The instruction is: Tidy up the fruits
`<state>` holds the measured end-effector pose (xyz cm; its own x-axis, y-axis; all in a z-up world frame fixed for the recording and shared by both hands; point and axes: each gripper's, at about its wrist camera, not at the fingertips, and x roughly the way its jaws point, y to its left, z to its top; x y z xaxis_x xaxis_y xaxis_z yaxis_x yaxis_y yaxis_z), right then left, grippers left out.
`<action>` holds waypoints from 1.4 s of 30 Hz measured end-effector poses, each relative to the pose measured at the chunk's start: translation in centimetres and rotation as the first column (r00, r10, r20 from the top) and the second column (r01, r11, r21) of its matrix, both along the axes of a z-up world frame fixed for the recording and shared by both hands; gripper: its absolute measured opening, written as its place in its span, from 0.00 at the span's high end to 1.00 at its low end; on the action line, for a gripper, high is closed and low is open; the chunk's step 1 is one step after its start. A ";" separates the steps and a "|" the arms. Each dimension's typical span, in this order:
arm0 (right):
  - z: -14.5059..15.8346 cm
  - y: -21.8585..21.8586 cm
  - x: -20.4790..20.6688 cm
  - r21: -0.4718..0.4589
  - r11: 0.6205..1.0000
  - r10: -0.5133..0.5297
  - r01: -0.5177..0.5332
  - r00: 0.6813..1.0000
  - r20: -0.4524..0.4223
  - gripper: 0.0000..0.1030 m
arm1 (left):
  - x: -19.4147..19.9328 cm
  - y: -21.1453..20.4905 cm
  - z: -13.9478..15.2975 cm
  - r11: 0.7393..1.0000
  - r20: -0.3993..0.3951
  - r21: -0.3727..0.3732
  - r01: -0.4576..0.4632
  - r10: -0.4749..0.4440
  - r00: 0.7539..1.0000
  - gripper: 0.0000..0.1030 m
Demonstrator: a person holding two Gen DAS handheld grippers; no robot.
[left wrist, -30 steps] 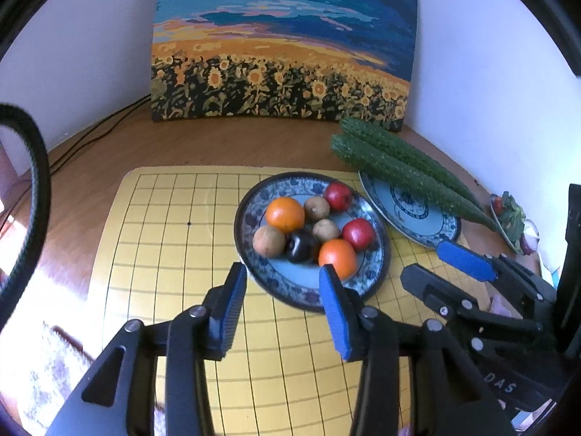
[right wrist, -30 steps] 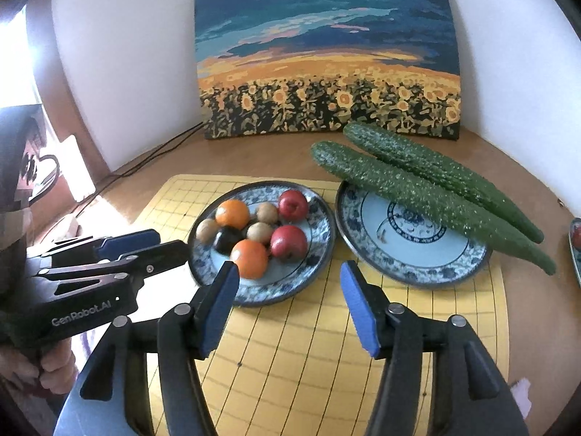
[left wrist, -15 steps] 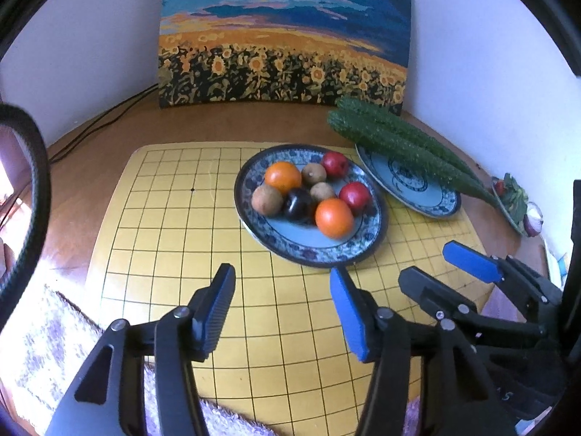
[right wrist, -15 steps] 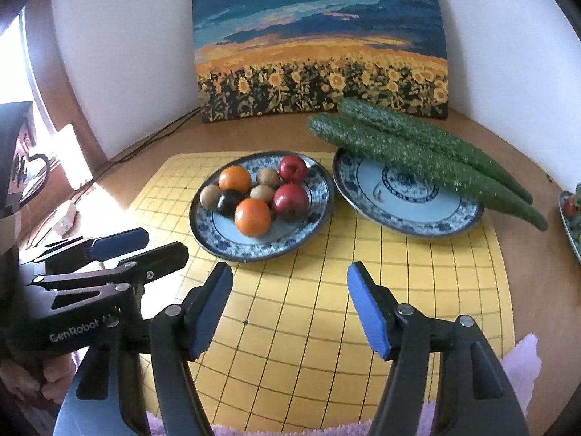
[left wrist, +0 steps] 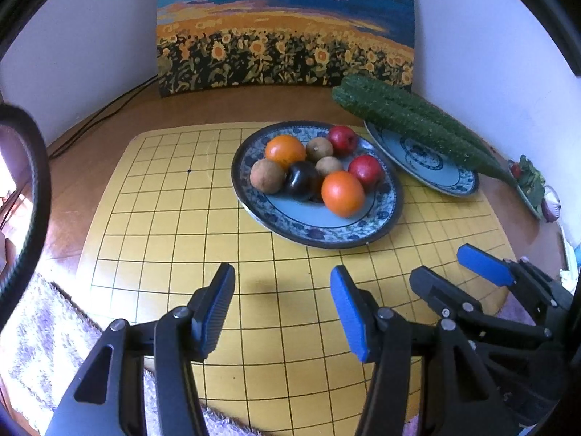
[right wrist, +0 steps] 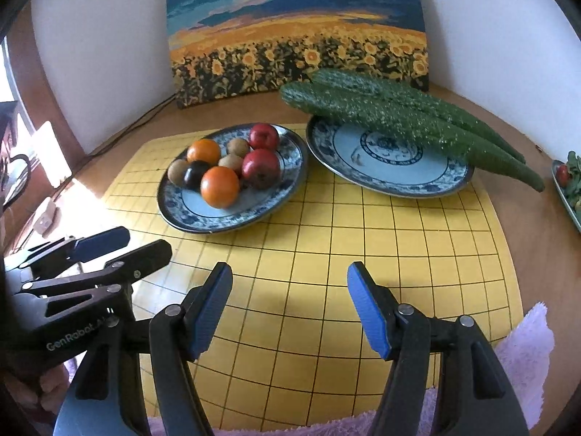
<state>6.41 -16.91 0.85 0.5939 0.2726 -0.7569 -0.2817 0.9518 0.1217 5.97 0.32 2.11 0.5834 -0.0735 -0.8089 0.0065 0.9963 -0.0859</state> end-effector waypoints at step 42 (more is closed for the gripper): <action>-0.9 0.3 0.1 -0.043 0.999 -0.018 0.018 1.000 0.004 0.34 | 0.2 -0.3 -1.2 1.000 -0.009 0.021 -0.018 0.018 1.000 0.43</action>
<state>6.54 -16.58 -0.03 0.6011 0.2288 -0.7657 -0.2646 0.9611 0.0795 6.19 0.00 0.93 0.5771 -0.0460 -0.8154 -0.0118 0.9978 -0.0646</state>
